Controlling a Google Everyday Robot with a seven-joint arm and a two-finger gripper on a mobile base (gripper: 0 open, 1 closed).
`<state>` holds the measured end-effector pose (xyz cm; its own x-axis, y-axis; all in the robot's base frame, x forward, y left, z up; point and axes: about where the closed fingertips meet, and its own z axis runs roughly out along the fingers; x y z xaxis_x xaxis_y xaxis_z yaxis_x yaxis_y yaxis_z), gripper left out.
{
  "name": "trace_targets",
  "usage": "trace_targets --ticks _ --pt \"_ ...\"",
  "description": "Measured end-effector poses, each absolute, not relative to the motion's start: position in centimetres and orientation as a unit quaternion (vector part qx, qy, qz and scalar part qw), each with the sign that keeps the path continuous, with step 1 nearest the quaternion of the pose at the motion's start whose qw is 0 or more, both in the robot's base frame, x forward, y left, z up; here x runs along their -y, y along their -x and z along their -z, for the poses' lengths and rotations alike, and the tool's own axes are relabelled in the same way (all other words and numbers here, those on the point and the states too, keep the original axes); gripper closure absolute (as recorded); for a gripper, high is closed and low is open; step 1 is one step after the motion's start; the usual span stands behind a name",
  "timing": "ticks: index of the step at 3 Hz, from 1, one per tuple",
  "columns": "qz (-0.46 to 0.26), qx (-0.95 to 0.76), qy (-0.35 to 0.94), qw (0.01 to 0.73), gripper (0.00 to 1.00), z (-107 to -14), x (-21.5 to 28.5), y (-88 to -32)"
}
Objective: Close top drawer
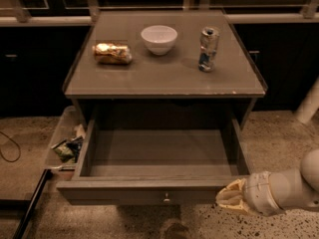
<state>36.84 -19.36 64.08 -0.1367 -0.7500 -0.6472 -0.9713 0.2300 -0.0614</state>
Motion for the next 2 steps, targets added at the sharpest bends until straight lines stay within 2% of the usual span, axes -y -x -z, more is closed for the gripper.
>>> trace_targets --ticks 1,2 --pt "-0.192 -0.729 0.590 0.289 0.81 -64.08 19.36 -36.84" --pt "-0.192 -0.729 0.590 0.289 0.58 -64.08 19.35 -36.84"
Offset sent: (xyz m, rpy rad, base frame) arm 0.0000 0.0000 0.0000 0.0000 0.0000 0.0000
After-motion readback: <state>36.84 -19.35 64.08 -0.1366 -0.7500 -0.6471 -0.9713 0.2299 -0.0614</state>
